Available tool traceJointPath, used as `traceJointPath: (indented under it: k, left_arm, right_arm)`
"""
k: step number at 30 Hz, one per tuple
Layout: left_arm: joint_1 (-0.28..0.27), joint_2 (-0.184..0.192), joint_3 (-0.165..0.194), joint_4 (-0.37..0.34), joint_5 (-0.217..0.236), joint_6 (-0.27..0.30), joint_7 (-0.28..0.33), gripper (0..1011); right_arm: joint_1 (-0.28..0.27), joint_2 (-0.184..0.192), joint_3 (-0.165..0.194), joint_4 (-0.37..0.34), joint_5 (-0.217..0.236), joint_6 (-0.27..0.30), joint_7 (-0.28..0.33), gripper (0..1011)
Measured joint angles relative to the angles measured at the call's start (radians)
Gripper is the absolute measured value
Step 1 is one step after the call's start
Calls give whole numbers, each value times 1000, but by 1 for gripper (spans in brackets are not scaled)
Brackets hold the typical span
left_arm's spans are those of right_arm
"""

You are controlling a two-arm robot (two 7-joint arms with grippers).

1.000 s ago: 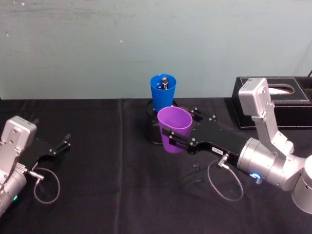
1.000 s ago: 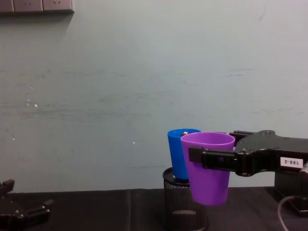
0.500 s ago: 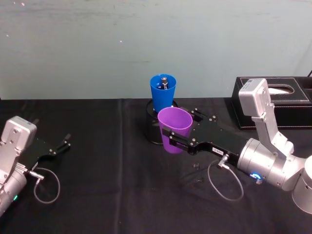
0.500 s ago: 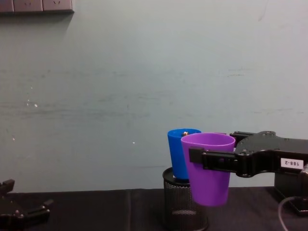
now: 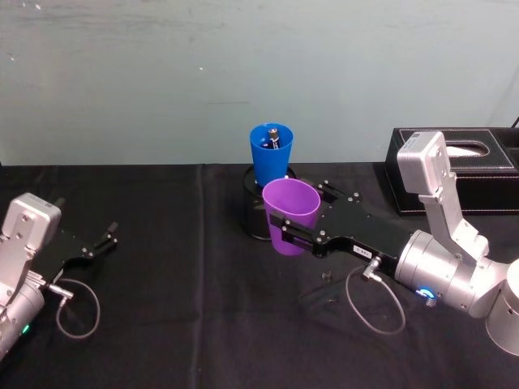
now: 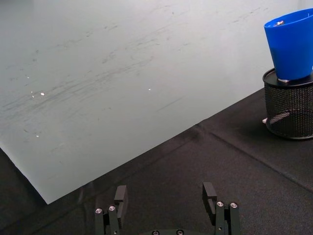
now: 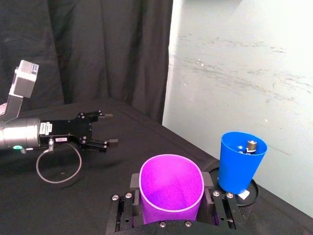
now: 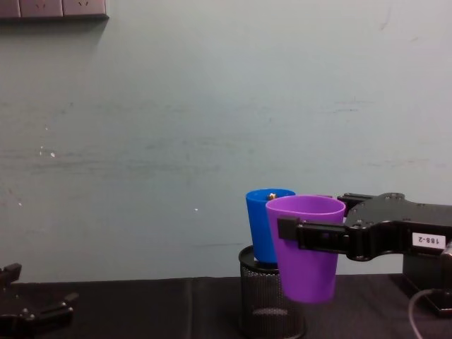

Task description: Pick up one cup with a gripper and tap it against the other cup.

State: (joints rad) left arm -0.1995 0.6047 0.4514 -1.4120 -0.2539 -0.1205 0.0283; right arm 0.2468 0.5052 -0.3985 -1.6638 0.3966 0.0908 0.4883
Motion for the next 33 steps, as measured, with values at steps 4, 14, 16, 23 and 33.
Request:
traceJointPath:
  k: [4,14,16,23,33]
  left_arm:
    - [0,0,0,0,0,0,0,1000]
    - [0,0,0,0,0,0,0,1000]
    - [0,0,0,0,0,0,0,1000]
    - [0,0,0,0,0,0,0,1000]
    - [0,0,0,0,0,0,0,1000]
  right_arm:
    - [0,0,0,0,0,0,0,726]
    - [0,0,0,0,0,0,1,726]
    - [0,0,0,0,0,0,1,726]
    - [0,0,0,0,0,0,1,726]
    - [0,0,0,0,0,0,1,726]
